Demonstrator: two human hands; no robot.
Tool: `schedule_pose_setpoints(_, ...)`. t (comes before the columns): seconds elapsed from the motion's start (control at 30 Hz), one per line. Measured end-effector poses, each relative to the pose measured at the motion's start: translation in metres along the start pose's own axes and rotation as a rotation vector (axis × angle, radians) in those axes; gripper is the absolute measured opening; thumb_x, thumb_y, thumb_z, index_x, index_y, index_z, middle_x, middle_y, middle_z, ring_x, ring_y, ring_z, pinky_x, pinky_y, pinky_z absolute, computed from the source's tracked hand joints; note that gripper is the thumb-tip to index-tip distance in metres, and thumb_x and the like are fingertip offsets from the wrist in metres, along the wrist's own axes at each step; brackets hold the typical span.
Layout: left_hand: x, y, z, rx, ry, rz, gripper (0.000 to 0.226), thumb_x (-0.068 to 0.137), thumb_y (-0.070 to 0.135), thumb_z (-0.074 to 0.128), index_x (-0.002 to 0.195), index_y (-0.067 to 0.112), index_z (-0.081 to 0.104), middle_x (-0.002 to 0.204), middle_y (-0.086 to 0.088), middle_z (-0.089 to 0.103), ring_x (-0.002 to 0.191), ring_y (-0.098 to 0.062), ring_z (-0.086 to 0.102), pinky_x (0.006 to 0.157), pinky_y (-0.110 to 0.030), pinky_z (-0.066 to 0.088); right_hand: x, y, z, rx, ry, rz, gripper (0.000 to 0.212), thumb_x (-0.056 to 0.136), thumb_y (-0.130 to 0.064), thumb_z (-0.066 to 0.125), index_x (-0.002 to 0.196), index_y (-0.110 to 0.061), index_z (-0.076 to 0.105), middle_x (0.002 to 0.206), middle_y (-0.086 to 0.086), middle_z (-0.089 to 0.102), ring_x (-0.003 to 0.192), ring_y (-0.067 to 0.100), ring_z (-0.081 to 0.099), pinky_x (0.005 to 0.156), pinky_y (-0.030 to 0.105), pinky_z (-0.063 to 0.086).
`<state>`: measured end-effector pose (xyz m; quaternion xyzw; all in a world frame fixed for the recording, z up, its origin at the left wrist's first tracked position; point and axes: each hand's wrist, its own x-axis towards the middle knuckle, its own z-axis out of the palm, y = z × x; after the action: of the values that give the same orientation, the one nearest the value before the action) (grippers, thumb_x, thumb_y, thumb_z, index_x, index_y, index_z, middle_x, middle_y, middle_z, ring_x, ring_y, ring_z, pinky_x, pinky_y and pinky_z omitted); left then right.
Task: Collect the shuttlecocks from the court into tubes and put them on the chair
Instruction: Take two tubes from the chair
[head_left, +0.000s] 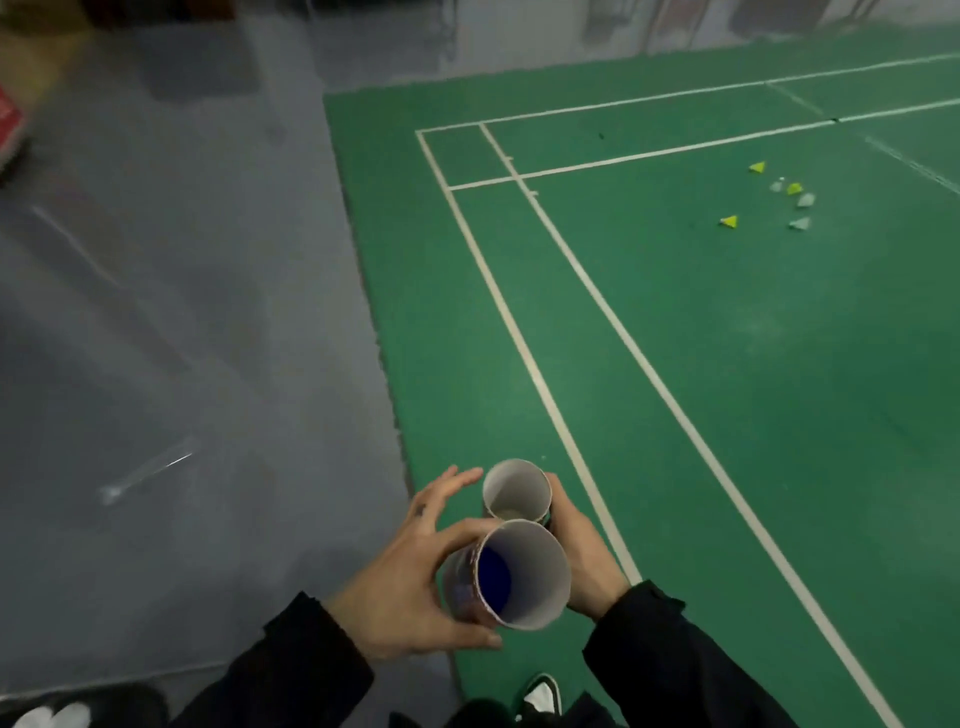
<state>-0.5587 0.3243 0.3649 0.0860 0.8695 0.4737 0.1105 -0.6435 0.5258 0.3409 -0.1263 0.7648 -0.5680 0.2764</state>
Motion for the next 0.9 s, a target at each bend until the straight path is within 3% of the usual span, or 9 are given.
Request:
schedule_pose_setpoints(0.07, 0.042, 0.019, 0.017, -0.019, -0.026, 0.062, 0.09, 0.063, 0.053, 0.096, 0.138, 0.059, 0.047, 0.168, 0.024, -0.002, 0.159, -0.013, 0.002, 0.123, -0.06, 0.027, 0.001, 0.003, -0.045, -0.012, 0.04, 0.004, 0.084, 0.052, -0.091, 0.069, 0.119, -0.045, 0.047, 0.108, -0.029, 0.066, 0.099, 0.009, 0.066, 0.09, 0.049, 0.056)
schedule_pose_setpoints(0.17, 0.104, 0.043, 0.034, 0.003, -0.037, 0.18, 0.089, 0.063, 0.056, 0.095, 0.139, 0.054, 0.05, 0.17, 0.018, 0.004, 0.16, -0.015, 0.002, 0.121, -0.065, 0.026, 0.004, 0.0, -0.105, -0.101, 0.107, 0.011, 0.069, 0.06, -0.082, 0.071, 0.116, -0.055, 0.043, 0.107, -0.037, 0.062, 0.098, 0.004, 0.066, 0.085, 0.039, 0.057)
schedule_pose_setpoints(0.23, 0.145, 0.055, 0.04, -0.012, -0.06, 0.221, 0.088, 0.062, 0.051, 0.097, 0.138, 0.047, 0.055, 0.17, 0.015, 0.008, 0.158, -0.015, 0.015, 0.121, -0.059, 0.032, 0.011, -0.002, -0.14, -0.121, 0.162, 0.037, 0.062, 0.06, -0.076, 0.07, 0.113, -0.061, 0.041, 0.105, -0.034, 0.064, 0.096, 0.002, 0.065, 0.082, 0.036, 0.057)
schedule_pose_setpoints(0.3, 0.186, 0.065, 0.041, -0.064, -0.103, 0.242, 0.086, 0.062, 0.042, 0.099, 0.137, 0.04, 0.058, 0.169, 0.015, 0.009, 0.153, -0.009, 0.027, 0.12, -0.05, 0.037, 0.021, 0.0, -0.169, -0.173, 0.239, 0.045, 0.06, 0.064, -0.074, 0.069, 0.116, -0.063, 0.041, 0.11, -0.024, 0.066, 0.098, 0.008, 0.066, 0.083, 0.043, 0.058)
schedule_pose_setpoints(0.47, 0.298, 0.073, 0.036, -0.008, -0.177, 0.465, 0.089, 0.064, 0.043, 0.099, 0.14, 0.027, 0.057, 0.168, 0.007, 0.022, 0.152, -0.016, 0.033, 0.118, -0.041, 0.04, 0.064, 0.001, -0.233, -0.326, 0.449, 0.037, 0.069, 0.073, -0.066, 0.067, 0.132, -0.049, 0.036, 0.132, -0.017, 0.059, 0.107, 0.018, 0.066, 0.087, 0.049, 0.056)
schedule_pose_setpoints(0.6, 0.392, 0.081, 0.021, 0.066, -0.18, 0.616, 0.085, 0.066, 0.052, 0.096, 0.134, 0.016, 0.061, 0.152, 0.002, 0.044, 0.141, -0.019, 0.046, 0.109, -0.041, 0.048, 0.113, -0.011, -0.285, -0.334, 0.59, 0.025, 0.067, 0.07, -0.072, 0.055, 0.131, -0.052, 0.037, 0.139, -0.016, 0.053, 0.112, 0.019, 0.063, 0.091, 0.049, 0.055)
schedule_pose_setpoints(0.7, 0.456, 0.087, 0.006, 0.169, -0.195, 0.65, 0.083, 0.067, 0.06, 0.091, 0.131, 0.015, 0.06, 0.136, 0.004, 0.055, 0.127, -0.013, 0.055, 0.103, -0.036, 0.051, 0.15, -0.026, -0.324, -0.318, 0.604, 0.089, 0.083, 0.066, -0.073, 0.055, 0.141, -0.04, 0.042, 0.143, -0.01, 0.052, 0.115, 0.016, 0.061, 0.096, 0.047, 0.055)
schedule_pose_setpoints(0.83, 0.541, 0.092, -0.013, 0.199, -0.203, 0.652, 0.076, 0.066, 0.058, 0.089, 0.125, 0.02, 0.059, 0.122, 0.01, 0.057, 0.116, -0.011, 0.054, 0.097, -0.03, 0.05, 0.208, -0.033, -0.375, -0.194, 0.613, 0.114, 0.071, 0.063, -0.066, 0.067, 0.126, -0.069, 0.036, 0.144, -0.012, 0.053, 0.123, 0.012, 0.057, 0.104, 0.045, 0.05)
schedule_pose_setpoints(0.9, 0.579, 0.096, -0.015, 0.209, -0.189, 0.661, 0.072, 0.066, 0.053, 0.087, 0.123, 0.02, 0.059, 0.119, 0.01, 0.055, 0.115, -0.013, 0.053, 0.096, -0.029, 0.049, 0.235, -0.031, -0.398, -0.089, 0.62, 0.084, 0.072, 0.065, -0.059, 0.073, 0.125, -0.073, 0.036, 0.144, -0.015, 0.054, 0.128, 0.009, 0.055, 0.109, 0.043, 0.046)
